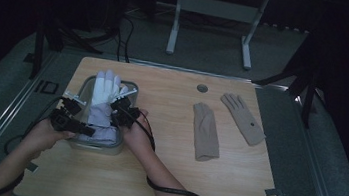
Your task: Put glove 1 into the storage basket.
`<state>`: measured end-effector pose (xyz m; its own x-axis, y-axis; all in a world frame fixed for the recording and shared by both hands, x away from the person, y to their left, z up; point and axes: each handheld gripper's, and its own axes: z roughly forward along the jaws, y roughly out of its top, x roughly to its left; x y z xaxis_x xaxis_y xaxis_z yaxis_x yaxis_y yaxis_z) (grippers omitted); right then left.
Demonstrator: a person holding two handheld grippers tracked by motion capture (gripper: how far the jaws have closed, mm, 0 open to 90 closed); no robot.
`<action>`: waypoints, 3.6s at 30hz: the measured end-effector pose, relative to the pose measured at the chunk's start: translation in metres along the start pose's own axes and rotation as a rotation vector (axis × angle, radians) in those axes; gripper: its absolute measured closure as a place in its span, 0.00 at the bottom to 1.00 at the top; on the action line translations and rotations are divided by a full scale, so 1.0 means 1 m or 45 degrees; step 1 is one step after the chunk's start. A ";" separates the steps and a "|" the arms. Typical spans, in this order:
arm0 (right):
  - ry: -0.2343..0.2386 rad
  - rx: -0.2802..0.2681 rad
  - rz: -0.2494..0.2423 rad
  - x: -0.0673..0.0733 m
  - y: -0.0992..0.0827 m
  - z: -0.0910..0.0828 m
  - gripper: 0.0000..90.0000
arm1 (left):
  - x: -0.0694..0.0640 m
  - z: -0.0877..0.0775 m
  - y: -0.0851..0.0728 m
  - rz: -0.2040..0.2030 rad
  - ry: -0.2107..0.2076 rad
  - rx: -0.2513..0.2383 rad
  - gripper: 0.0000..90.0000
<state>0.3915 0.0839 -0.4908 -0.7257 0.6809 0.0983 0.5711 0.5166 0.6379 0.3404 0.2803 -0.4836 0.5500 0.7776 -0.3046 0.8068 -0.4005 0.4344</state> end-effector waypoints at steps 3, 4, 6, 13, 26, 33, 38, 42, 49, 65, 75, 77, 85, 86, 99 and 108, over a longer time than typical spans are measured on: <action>0.004 0.037 0.009 -0.001 0.000 0.004 0.91 | -0.002 0.007 -0.002 0.018 0.034 0.034 0.72; 0.011 0.075 0.015 -0.002 -0.002 0.008 0.90 | -0.005 0.008 -0.001 0.031 0.057 0.046 0.70; 0.013 0.088 0.023 -0.002 -0.002 0.010 0.89 | -0.008 0.010 -0.001 0.048 0.086 0.068 0.69; 0.001 0.112 -0.028 0.000 0.002 0.008 0.69 | -0.012 0.011 -0.001 0.046 0.136 0.063 0.63; 0.091 -0.035 -0.043 -0.013 0.008 -0.020 0.25 | -0.024 -0.018 -0.006 0.011 0.208 -0.196 0.43; 0.108 -0.088 -0.080 -0.017 0.009 -0.039 0.17 | -0.054 -0.022 0.000 0.075 0.210 -0.325 0.44; 0.083 -0.107 -0.089 -0.025 0.006 -0.054 0.17 | -0.068 -0.019 0.004 0.100 0.184 -0.373 0.45; 0.052 -0.118 -0.094 -0.035 0.001 -0.067 0.17 | -0.079 -0.015 0.007 0.124 0.145 -0.416 0.44; 0.019 -0.145 -0.075 -0.054 -0.013 -0.086 0.17 | -0.103 0.003 0.015 0.190 0.023 -0.420 0.23; -0.079 -0.182 -0.065 -0.102 -0.054 -0.128 0.16 | -0.153 0.031 0.022 0.334 -0.056 -0.661 0.18; -0.075 -0.200 -0.066 -0.124 -0.079 -0.142 0.15 | -0.167 0.062 0.015 0.431 -0.109 -0.632 0.18; -0.064 -0.205 -0.055 -0.129 -0.085 -0.144 0.15 | -0.170 0.069 0.013 0.445 -0.112 -0.635 0.18; -0.049 -0.206 -0.075 -0.140 -0.105 -0.146 0.16 | -0.180 0.097 0.004 0.482 -0.171 -0.635 0.18; -0.045 -0.207 -0.068 -0.142 -0.108 -0.147 0.16 | -0.181 0.100 0.003 0.495 -0.174 -0.626 0.18; -0.028 -0.185 0.037 -0.170 -0.152 -0.147 0.14 | -0.177 0.127 -0.013 0.518 -0.178 -0.635 0.18; -0.214 -0.198 -0.031 -0.204 -0.169 -0.147 0.45 | -0.177 0.134 -0.019 0.516 -0.183 -0.650 0.18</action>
<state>0.3865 -0.2187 -0.5065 -0.6570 0.7529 -0.0393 0.4785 0.4568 0.7499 0.2565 0.0851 -0.5510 0.8401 0.5272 -0.1276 0.3461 -0.3398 0.8745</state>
